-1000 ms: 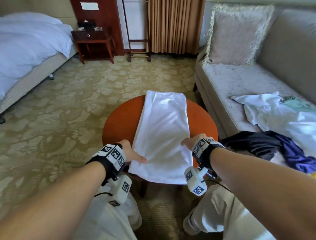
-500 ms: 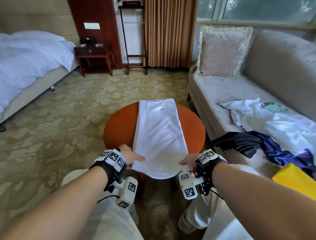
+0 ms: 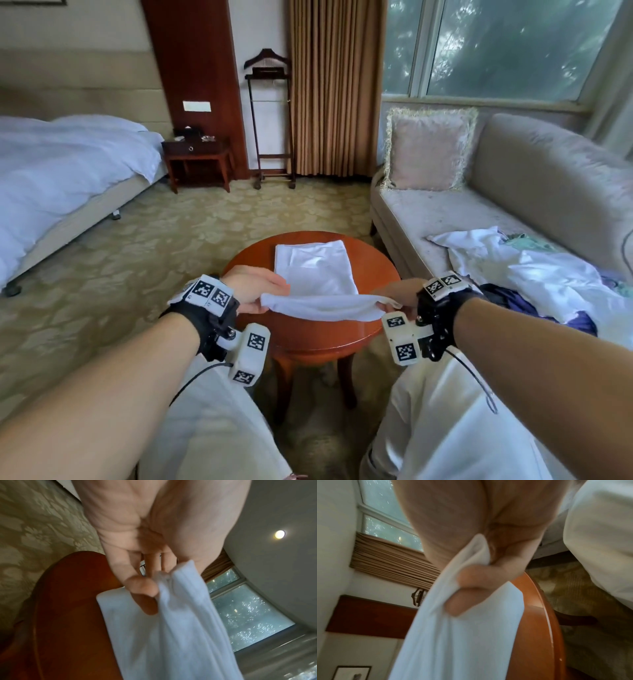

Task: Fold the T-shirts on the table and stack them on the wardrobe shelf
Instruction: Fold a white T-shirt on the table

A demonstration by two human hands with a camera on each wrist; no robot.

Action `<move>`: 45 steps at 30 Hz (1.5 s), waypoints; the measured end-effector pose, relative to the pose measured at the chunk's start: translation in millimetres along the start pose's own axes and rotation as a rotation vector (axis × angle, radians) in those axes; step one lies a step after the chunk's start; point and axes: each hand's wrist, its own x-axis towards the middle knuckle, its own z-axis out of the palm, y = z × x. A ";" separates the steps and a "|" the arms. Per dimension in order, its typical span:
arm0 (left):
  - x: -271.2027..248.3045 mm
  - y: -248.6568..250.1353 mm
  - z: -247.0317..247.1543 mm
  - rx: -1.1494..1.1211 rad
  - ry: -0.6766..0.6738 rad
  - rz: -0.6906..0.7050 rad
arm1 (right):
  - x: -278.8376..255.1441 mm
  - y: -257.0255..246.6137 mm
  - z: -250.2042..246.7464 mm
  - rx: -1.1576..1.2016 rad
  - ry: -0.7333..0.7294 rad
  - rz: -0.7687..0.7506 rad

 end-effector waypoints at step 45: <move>293.1 -17.7 -17.8 0.394 0.061 -0.041 | 281.7 -99.4 -9.3 -0.493 0.198 0.018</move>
